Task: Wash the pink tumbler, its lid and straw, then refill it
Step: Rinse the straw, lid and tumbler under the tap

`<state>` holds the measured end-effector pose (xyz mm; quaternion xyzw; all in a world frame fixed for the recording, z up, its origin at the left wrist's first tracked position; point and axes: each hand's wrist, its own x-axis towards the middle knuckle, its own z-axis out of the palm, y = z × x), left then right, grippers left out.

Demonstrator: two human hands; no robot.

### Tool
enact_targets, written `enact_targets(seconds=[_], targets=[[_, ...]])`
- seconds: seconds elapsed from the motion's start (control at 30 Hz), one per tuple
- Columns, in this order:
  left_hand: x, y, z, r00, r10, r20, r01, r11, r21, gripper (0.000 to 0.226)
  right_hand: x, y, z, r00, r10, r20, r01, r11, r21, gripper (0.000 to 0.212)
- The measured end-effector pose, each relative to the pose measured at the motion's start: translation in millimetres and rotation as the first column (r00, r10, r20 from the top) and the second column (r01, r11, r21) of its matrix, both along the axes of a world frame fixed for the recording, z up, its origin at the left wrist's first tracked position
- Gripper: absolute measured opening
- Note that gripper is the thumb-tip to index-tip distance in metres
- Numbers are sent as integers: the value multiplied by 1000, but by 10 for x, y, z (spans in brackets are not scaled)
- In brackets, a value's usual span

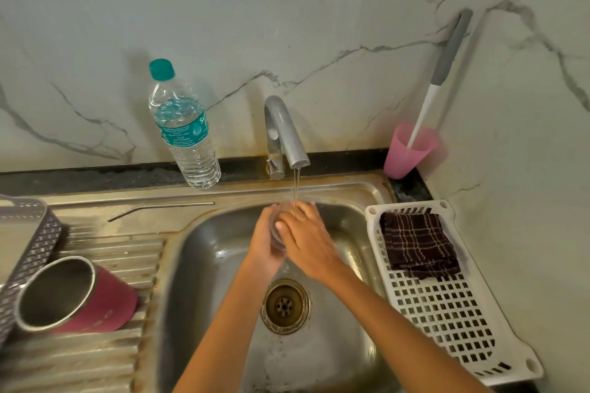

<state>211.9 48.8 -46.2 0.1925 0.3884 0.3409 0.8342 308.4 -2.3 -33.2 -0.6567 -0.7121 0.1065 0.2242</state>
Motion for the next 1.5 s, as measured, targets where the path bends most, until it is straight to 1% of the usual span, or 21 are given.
enact_targets(seconds=[0.13,0.2,0.27,0.37,0.43,0.47,0.5,0.57,0.67,0.77,0.83,0.9,0.93,0.97,1.0,1.07,1.13,1.2,1.33,1.4,1.5], targets=[[-79,73,13,996,87,15,-87,995,-42,40,-48,-100,-79,986,127,-112,-129,992,-15,28],[-97,94,11,997,77,26,-74,993,-95,48,4,-138,-135,963,63,-261,-86,993,-77,17],[-91,44,1,998,34,-43,-39,992,-123,50,-15,-152,-107,879,-57,-474,-19,988,-155,14],[-75,-50,-108,989,36,-140,-57,988,-146,55,-137,-103,38,586,-295,-755,116,952,-282,22],[-65,-107,-131,987,69,-148,-89,987,-132,57,-140,28,102,321,-495,-807,167,869,-467,29],[-57,-119,-131,988,66,-142,-80,992,-94,56,-112,99,100,247,-583,-774,160,813,-560,32],[-47,-129,-114,986,60,-153,-69,996,-51,57,-89,160,99,246,-641,-727,151,766,-625,35],[-30,-140,-66,973,80,-215,-77,997,18,53,-84,231,62,390,-677,-625,219,727,-651,45],[16,-107,-7,933,153,-326,-142,988,57,48,-206,169,-19,696,-584,-418,413,802,-433,52],[43,-55,65,909,138,-393,-136,990,33,46,-378,3,-91,813,-438,-385,336,891,-304,60],[15,-46,76,917,75,-392,-57,997,58,47,-356,-31,-88,801,-414,-433,305,904,-300,58],[10,-72,88,914,-12,-406,64,991,115,47,-244,87,-42,648,-530,-547,378,847,-373,51],[32,-97,85,908,-28,-418,93,986,138,46,-180,181,-43,565,-607,-559,422,795,-437,49],[61,-121,83,905,-23,-425,93,985,145,45,-143,241,-32,540,-658,-525,451,753,-479,50],[89,-141,76,907,-5,-421,69,988,138,45,-141,250,-45,571,-660,-488,453,749,-483,50],[113,-138,76,924,48,-379,-7,994,109,43,-234,166,-82,699,-547,-461,373,829,-418,55],[91,-97,101,925,91,-370,-63,994,86,42,-349,18,-137,773,-429,-468,262,887,-380,60],[51,-70,79,914,82,-398,-46,994,100,42,-337,-8,-240,764,-426,-485,236,884,-404,62],[82,-127,77,900,-21,-436,75,992,107,39,-157,278,-189,545,-671,-503,340,725,-599,66],[89,-112,69,911,32,-411,12,995,103,40,-191,269,-140,604,-588,-539,301,794,-529,65],[40,-46,30,911,141,-389,-125,990,67,41,-391,57,-133,770,-358,-528,133,900,-415,76]])
